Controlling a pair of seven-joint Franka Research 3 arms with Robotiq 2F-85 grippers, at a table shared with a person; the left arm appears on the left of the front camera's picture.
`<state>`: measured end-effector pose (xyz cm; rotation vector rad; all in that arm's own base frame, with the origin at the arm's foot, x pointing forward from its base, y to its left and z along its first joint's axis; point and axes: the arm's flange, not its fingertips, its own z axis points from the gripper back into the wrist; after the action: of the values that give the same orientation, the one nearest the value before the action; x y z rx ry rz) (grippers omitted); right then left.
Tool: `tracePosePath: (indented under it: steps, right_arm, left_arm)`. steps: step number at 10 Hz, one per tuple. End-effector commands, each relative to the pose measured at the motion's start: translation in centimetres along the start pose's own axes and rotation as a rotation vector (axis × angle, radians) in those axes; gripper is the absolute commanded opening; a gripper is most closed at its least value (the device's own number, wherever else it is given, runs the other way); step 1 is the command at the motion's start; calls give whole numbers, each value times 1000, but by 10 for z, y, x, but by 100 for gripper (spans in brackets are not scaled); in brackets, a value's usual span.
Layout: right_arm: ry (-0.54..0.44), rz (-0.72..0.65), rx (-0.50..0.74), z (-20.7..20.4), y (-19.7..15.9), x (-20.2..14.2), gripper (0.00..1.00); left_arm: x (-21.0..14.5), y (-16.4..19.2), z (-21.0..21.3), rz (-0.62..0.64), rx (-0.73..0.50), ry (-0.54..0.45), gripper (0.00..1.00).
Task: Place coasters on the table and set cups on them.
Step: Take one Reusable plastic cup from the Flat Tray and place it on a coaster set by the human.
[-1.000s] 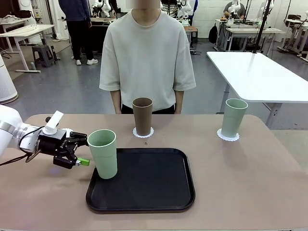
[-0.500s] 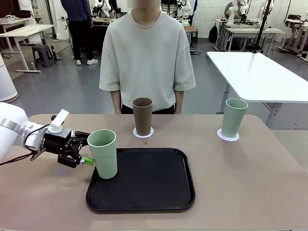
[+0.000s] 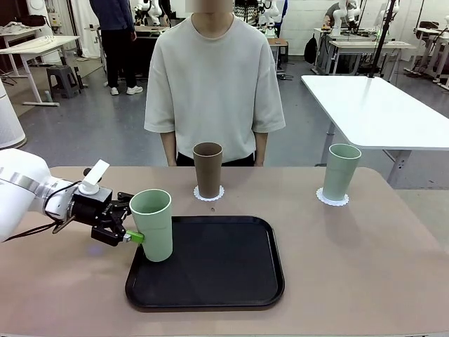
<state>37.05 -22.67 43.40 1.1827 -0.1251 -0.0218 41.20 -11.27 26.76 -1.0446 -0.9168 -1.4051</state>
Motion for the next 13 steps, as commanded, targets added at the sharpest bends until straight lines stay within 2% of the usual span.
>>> tracePosePath:
  steps: [1,9,10,11,12,13]
  right_arm:
    - [-1,3,7,-2,1,-5,100]
    - [-1,3,7,-2,1,-5,100]
    - [-1,3,7,-2,1,-5,100]
    - [-1,3,7,-2,1,-5,100]
    - [-1,3,7,-2,1,-5,100]
    - [-1,3,7,-2,1,-5,100]
  left_arm:
    - [2,5,-11,1,-1,-15,100]
    - [3,5,-29,-19,-51,-55,100]
    - [3,5,-30,-16,-45,-66,86]
    - [3,6,-31,-17,-54,-70,43]
    - [3,6,-31,-14,-53,-73,29]
    - [4,6,-30,-10,-53,-78,37]
